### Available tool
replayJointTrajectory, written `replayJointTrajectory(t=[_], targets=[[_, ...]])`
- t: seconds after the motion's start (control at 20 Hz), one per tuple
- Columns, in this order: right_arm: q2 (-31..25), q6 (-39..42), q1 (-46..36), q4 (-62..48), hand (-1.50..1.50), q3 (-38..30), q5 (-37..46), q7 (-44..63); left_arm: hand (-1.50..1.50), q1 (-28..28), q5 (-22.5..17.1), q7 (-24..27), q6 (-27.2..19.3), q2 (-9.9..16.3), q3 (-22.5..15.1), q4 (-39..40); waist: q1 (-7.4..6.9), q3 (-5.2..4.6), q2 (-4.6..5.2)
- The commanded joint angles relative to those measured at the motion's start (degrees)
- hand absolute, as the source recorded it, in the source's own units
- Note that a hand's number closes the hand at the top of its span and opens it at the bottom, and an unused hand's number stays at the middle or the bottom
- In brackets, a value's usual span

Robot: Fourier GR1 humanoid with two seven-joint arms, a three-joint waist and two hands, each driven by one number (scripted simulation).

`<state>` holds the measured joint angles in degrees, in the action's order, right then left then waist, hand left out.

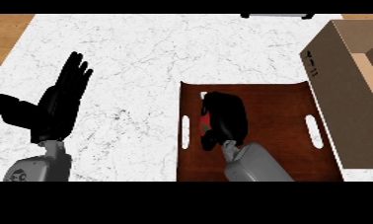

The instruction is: Pick the tomato from the tray and place it in the cardboard box

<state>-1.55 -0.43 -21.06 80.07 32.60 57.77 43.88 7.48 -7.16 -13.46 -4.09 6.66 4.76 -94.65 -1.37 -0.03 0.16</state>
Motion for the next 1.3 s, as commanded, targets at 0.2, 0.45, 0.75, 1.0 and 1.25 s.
replayJointTrajectory(t=[0.2,0.45,0.75,1.0,1.25], targets=[[1.52,6.35,-13.61,1.35,1.5,5.72,1.82,3.26,0.0,-1.29,-0.66,-1.05,0.67,0.69,0.7,-1.5,0.58,0.02,-0.2],[1.53,14.38,-11.37,15.53,1.5,5.41,4.3,6.99,0.0,-2.08,-0.36,0.32,-0.23,-0.23,1.21,-1.02,1.32,0.02,-0.33],[1.55,6.41,-18.2,18.94,1.5,-3.49,9.43,16.96,0.0,-1.13,0.78,-0.24,-1.08,-0.04,1.0,-0.73,1.68,0.02,-0.41],[-3.93,7.24,-15.18,26.15,1.5,-10.64,12.77,16.47,0.0,-0.99,1.37,1.2,-1.5,-0.35,1.18,0.19,2.27,0.04,-0.34],[-7.25,12.34,-15.95,27.58,1.5,-21.53,7.76,13.26,0.0,-2.96,-0.14,-0.41,-0.36,0.49,1.9,-2.9,1.48,0.04,-0.28]])
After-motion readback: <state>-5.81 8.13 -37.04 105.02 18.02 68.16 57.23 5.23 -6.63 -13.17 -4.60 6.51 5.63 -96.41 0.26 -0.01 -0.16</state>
